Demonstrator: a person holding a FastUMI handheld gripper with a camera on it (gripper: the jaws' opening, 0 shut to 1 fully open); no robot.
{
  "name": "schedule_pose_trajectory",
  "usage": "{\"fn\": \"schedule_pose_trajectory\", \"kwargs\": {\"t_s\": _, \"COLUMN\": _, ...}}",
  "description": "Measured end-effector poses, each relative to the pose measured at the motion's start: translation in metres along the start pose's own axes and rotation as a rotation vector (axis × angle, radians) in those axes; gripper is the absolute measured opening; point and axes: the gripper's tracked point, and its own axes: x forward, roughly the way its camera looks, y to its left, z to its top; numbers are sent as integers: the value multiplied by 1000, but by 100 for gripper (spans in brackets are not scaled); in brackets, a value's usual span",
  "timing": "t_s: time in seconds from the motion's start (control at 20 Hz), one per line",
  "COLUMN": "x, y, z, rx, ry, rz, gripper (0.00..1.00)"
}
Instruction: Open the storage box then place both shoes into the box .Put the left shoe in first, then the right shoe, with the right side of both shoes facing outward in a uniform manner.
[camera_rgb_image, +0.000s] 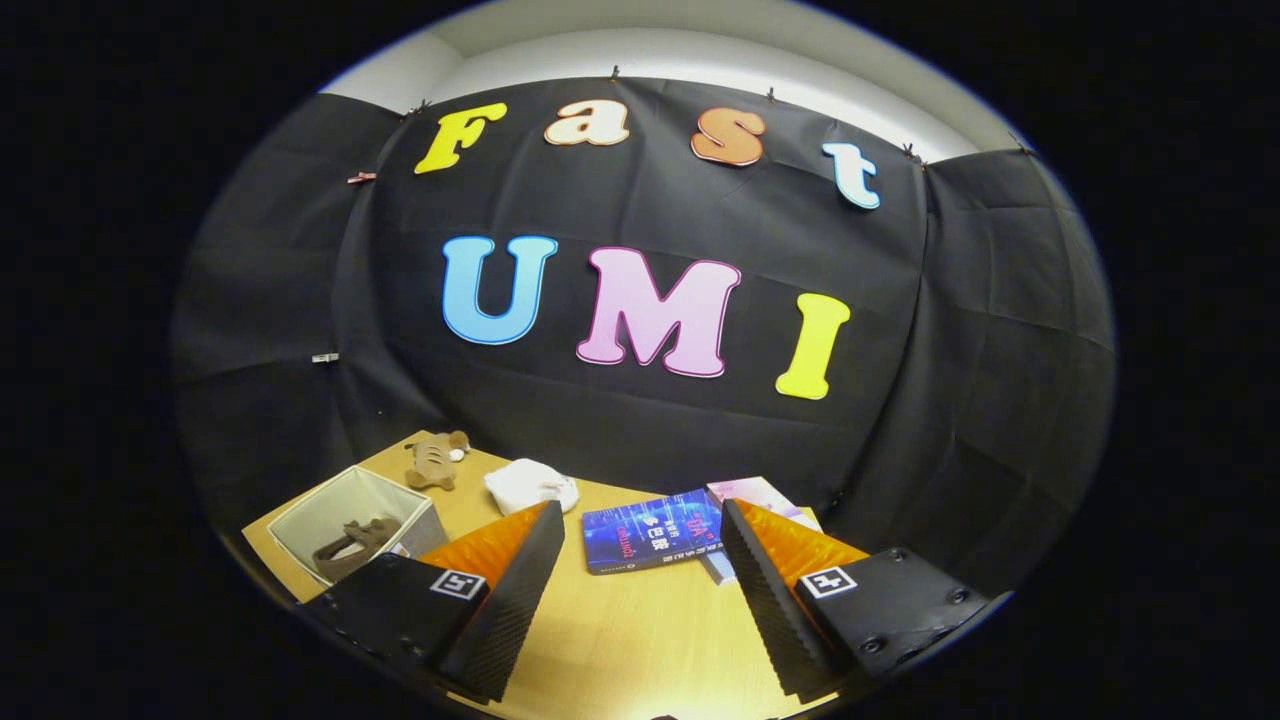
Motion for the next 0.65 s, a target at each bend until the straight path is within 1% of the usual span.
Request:
{"fn": "schedule_pose_trajectory", "kwargs": {"t_s": 0.2, "x": -1, "y": -17, "z": -6, "rx": 1, "ry": -5, "rz": 20, "gripper": 98}}
{"fn": "schedule_pose_trajectory", "kwargs": {"t_s": 0.65, "x": -7, "y": -26, "z": -7, "rx": 7, "ry": -17, "rz": 49, "gripper": 98}}
